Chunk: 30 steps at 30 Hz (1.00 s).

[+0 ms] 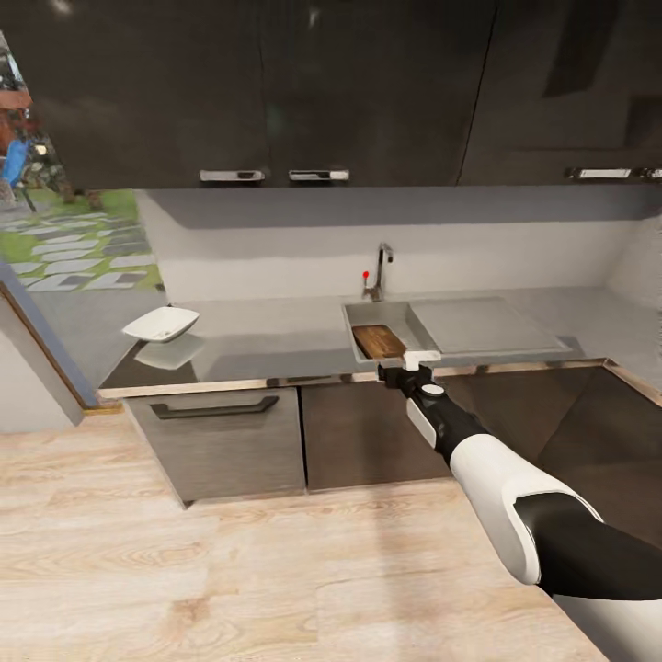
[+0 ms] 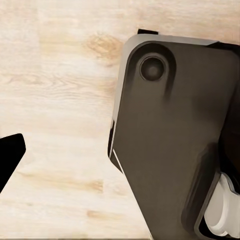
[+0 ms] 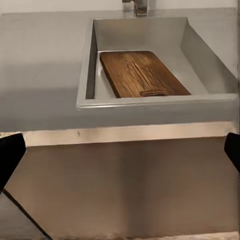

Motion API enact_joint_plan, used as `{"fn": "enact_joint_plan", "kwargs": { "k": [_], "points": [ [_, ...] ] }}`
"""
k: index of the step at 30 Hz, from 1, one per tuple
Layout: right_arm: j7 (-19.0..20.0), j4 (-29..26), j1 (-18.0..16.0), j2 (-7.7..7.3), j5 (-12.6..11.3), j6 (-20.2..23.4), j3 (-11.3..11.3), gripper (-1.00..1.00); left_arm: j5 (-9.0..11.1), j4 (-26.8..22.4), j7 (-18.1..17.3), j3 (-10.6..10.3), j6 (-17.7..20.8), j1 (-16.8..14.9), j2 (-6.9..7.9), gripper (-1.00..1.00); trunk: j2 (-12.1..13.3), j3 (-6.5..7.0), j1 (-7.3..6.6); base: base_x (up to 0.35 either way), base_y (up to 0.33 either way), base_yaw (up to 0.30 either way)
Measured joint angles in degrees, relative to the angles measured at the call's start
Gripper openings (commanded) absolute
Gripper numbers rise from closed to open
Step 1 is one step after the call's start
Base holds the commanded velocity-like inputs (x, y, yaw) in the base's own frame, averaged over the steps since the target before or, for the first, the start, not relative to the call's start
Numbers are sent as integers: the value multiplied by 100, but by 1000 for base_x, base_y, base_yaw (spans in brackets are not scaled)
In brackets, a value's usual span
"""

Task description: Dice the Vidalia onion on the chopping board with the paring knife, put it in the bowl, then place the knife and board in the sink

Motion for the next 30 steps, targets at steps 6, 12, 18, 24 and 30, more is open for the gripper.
{"fn": "enact_joint_plan", "kwargs": {
  "k": [6, 12, 18, 24, 30],
  "points": [
    [2, 205, 0, 0, 0, -125, -1, 100, -3, -2, -4, 0, 1, 0, 1, 100, -1, 0, 1, -336, 0, 0],
    [1, 1566, 17, 2, 5, -2139, -1, 100, -2, -25, -2, 13, 2, 0, 8, 100, -1, -1, -2, -175, 0, 0],
    [7, 1800, 1139, -1, 37, -2921, -5, 100, -18, -162, 43, 36, 10, 4, 5, 100, -2, -2, -3, -12, 0, 0],
    [11, 1817, 2546, -51, 237, -3527, -12, 100, -39, -850, 33, 42, 12, 2, 39, 100, -2, -2, -3, 0, 0, 0],
    [23, 1829, 4438, -652, 242, -4060, -26, 100, -55, -1066, 31, 51, -9, 3, 186, 100, -3, -2, -3, 0, 0, 0]
  ]
}}
